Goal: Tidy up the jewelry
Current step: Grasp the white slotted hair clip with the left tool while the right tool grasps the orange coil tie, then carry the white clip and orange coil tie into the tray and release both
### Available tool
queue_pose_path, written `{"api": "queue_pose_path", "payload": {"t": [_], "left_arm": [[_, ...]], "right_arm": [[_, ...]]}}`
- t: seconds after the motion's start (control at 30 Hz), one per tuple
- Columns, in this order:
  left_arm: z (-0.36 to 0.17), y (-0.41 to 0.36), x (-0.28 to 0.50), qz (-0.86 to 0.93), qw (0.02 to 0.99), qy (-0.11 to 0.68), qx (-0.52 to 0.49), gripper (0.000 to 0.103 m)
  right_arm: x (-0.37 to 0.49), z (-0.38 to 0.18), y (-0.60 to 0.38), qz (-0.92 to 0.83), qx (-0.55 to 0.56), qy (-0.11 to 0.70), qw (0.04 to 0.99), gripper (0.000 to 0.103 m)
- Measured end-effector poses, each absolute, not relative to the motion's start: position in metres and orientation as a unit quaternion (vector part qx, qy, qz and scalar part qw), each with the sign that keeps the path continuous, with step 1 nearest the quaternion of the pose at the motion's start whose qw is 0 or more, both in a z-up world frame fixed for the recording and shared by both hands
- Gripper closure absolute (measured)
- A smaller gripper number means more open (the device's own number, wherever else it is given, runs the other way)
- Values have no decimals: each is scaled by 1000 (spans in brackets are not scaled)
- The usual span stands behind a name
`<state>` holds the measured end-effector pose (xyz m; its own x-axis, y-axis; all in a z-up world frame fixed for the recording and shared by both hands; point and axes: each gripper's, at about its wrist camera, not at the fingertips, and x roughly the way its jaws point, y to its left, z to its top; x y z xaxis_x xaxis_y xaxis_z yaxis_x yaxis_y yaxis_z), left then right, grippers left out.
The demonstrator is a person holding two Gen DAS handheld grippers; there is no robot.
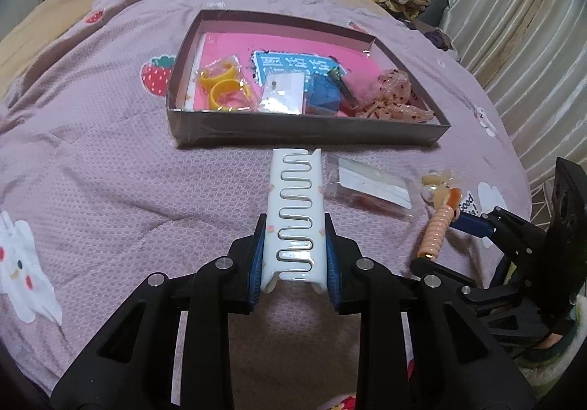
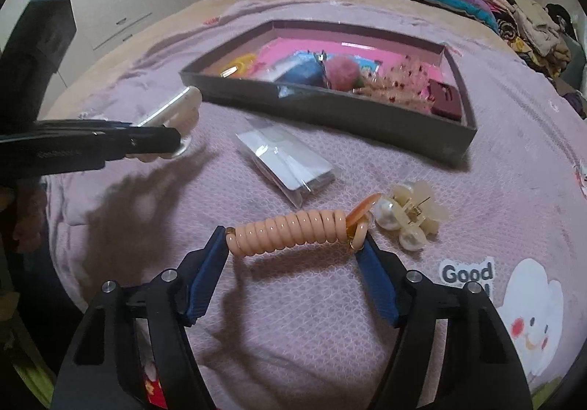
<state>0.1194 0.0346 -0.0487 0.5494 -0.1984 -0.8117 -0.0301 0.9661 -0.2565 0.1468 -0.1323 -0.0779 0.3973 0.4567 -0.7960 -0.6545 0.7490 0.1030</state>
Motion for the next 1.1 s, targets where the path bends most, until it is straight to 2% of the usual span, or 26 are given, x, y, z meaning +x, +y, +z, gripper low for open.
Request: {"api": "queue_pose_path", "payload": {"t": [0.5,1.1], "left_arm": [[-12,20,123,-59,887,445,-104,83],[25,11,159,-71,900,420,-90,83]], "right_arm": [[154,-25,-166,299,-94,396,863,34],[182,11,-189,267,-83,370,886,34]]}}
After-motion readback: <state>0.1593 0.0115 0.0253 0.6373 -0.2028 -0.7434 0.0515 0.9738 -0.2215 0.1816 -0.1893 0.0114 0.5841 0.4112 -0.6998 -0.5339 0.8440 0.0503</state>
